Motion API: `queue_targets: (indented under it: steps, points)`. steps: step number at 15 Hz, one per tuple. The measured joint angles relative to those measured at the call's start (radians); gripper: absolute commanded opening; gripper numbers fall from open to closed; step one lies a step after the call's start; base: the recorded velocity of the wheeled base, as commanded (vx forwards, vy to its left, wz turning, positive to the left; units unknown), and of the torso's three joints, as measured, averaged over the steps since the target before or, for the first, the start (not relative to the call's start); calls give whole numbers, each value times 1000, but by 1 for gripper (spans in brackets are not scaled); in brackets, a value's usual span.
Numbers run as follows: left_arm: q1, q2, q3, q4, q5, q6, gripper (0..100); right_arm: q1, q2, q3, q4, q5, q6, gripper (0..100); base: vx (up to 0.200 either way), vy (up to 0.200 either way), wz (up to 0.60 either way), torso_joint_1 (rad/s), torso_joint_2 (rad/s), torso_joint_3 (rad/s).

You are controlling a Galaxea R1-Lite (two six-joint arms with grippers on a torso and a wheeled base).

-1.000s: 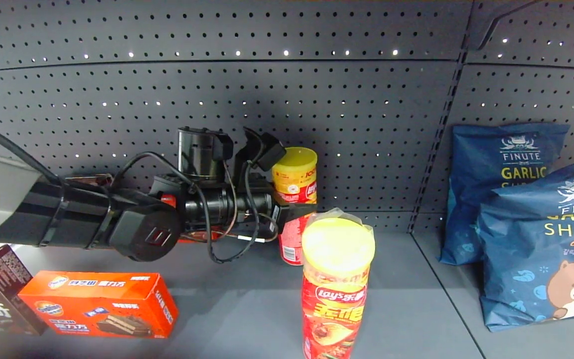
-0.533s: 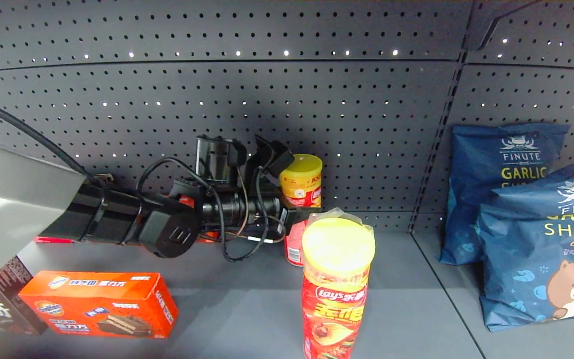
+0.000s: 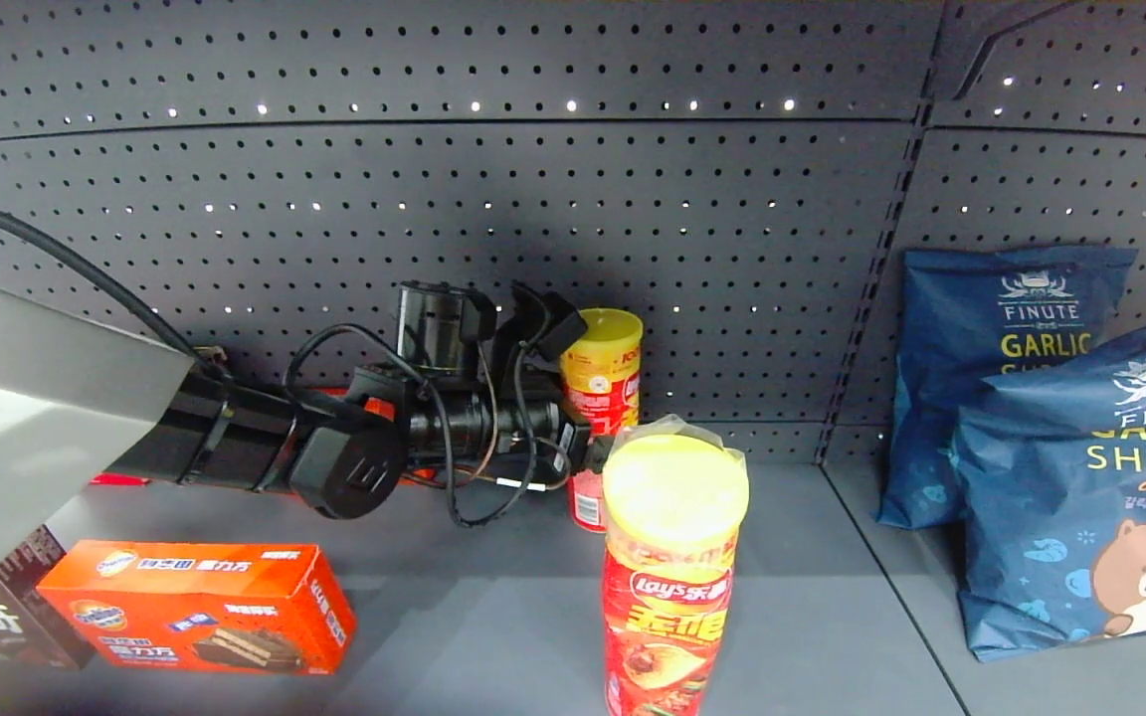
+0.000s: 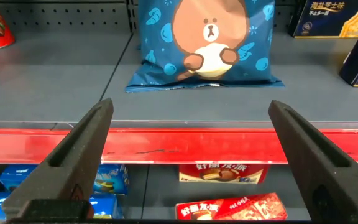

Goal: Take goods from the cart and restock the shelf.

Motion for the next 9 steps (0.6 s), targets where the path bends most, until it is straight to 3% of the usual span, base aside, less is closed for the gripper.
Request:
queue_targets:
  steps: [9]
  points:
    - [47,-148,234,-3,153,-6,100,0,0,0,0,0,0,100,0,0,0,0,0,0]
